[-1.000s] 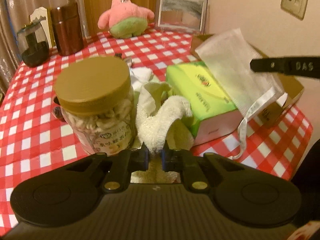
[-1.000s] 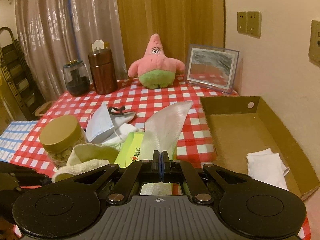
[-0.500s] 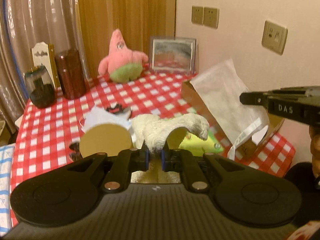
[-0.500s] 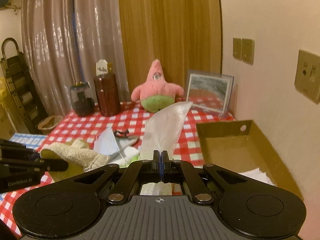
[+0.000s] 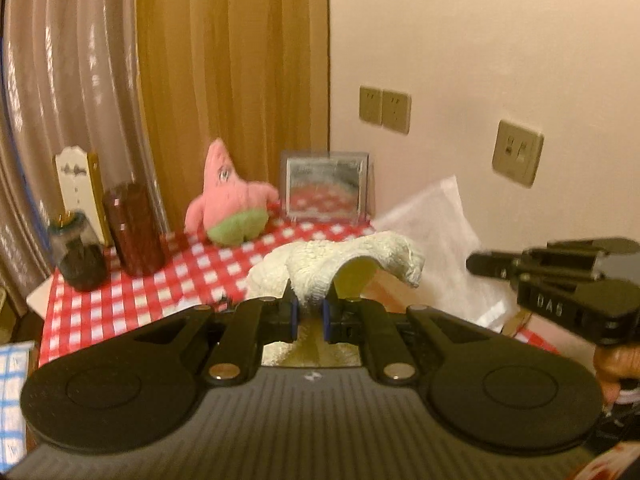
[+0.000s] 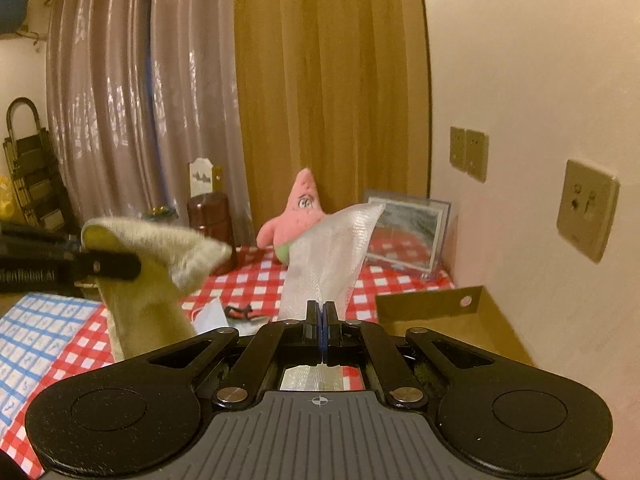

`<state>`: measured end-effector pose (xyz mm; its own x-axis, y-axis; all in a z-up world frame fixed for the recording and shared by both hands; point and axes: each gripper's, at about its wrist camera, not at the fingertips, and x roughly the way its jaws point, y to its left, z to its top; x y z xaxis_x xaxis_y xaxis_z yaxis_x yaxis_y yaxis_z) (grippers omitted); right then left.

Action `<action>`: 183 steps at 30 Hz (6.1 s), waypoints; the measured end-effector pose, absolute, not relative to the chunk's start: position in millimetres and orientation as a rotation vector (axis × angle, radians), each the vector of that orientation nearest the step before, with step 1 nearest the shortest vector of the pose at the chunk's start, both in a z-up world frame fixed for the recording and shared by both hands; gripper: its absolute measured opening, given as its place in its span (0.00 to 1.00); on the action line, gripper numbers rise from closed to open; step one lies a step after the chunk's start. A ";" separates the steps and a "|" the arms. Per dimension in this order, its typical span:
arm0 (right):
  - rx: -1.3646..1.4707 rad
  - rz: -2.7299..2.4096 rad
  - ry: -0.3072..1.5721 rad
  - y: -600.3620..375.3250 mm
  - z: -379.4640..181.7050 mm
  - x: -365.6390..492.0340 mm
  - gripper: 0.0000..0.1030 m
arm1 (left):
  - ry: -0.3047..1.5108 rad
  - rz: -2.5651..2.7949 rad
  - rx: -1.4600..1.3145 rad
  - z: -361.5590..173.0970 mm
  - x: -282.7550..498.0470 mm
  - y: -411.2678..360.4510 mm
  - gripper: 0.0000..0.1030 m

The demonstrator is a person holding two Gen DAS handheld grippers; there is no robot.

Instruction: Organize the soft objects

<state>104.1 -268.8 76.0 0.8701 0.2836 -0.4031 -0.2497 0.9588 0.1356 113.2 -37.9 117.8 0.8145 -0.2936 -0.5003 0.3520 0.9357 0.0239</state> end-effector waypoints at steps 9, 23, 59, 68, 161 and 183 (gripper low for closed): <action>0.077 0.235 0.404 -292.9 88.7 96.8 0.00 | 0.462 -0.393 0.124 151.6 120.1 -66.5 0.09; 0.027 0.125 0.426 -354.3 80.7 100.1 0.00 | 0.461 -0.519 0.094 159.3 143.0 -137.2 0.09; -0.066 0.077 0.618 -416.5 -35.7 198.3 0.00 | 0.707 -0.558 0.103 24.7 307.2 -257.6 0.39; -0.072 0.088 0.636 -413.9 -45.0 206.4 0.00 | 0.725 -0.520 0.083 18.7 302.2 -229.4 0.46; 0.040 0.362 0.726 -244.3 24.8 80.0 0.63 | 0.741 -0.100 -0.100 44.2 63.9 41.0 0.70; -0.102 0.572 0.709 -200.2 25.3 180.1 0.63 | 0.799 -0.099 0.090 34.0 143.9 137.9 0.70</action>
<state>180.1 -200.2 25.3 0.6135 0.4614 -0.6409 -0.5291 0.8426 0.1002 143.9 137.9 34.0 0.6932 -0.0544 -0.7187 0.1224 0.9916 0.0430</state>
